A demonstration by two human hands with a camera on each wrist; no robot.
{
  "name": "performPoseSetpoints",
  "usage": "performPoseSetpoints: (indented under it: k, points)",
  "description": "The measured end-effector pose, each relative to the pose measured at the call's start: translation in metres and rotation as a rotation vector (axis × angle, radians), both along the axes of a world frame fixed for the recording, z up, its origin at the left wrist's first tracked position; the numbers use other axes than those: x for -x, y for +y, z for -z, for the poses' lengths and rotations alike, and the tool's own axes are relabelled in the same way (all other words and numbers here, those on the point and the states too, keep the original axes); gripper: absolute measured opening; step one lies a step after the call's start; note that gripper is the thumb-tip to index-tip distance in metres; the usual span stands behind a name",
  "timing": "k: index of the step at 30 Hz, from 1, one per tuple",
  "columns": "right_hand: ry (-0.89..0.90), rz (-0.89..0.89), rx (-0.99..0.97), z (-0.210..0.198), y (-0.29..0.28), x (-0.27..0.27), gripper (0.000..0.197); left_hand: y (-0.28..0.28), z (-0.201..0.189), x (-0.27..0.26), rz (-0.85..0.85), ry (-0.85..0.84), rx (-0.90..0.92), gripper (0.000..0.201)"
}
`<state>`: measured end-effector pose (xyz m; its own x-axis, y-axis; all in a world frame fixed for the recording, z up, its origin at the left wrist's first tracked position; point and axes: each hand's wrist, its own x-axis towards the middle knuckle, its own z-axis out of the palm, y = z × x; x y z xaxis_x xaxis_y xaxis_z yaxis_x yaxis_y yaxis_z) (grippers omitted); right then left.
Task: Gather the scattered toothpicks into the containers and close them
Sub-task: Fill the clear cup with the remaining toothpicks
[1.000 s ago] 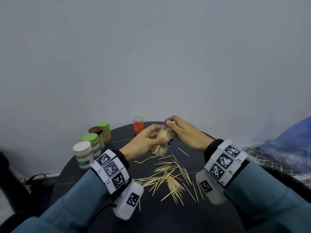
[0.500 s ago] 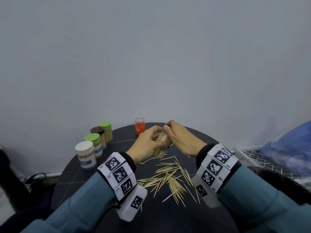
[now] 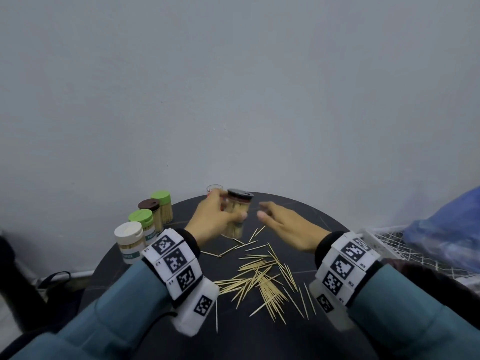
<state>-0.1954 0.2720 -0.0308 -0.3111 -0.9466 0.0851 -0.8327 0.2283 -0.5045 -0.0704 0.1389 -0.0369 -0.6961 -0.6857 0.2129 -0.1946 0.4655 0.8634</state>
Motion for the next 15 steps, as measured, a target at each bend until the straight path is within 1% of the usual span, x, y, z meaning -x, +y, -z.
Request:
performPoseSetpoints:
  k: [3, 6, 8, 11, 15]
  points:
    - [0.139, -0.022, -0.198, 0.014, 0.006, 0.008, 0.042, -0.017, -0.011, -0.006, -0.081, -0.054, 0.037, 0.06]
    - [0.184, -0.016, -0.305, 0.027, 0.011, 0.015, 0.04, -0.036, -0.014, -0.012, -0.147, -0.124, 0.089, 0.065]
    - [0.202, -0.006, -0.335, 0.033, 0.012, 0.019, 0.04, -0.048, -0.012, -0.014, -0.197, -0.179, 0.128, 0.068]
    - [0.199, 0.01, -0.34, 0.041, 0.011, 0.026, 0.041, -0.062, -0.01, -0.013, -0.247, -0.237, 0.141, 0.071]
    - [0.166, 0.014, -0.361, 0.046, 0.007, 0.029, 0.045, -0.082, -0.002, -0.01, -0.3, -0.363, 0.165, 0.06]
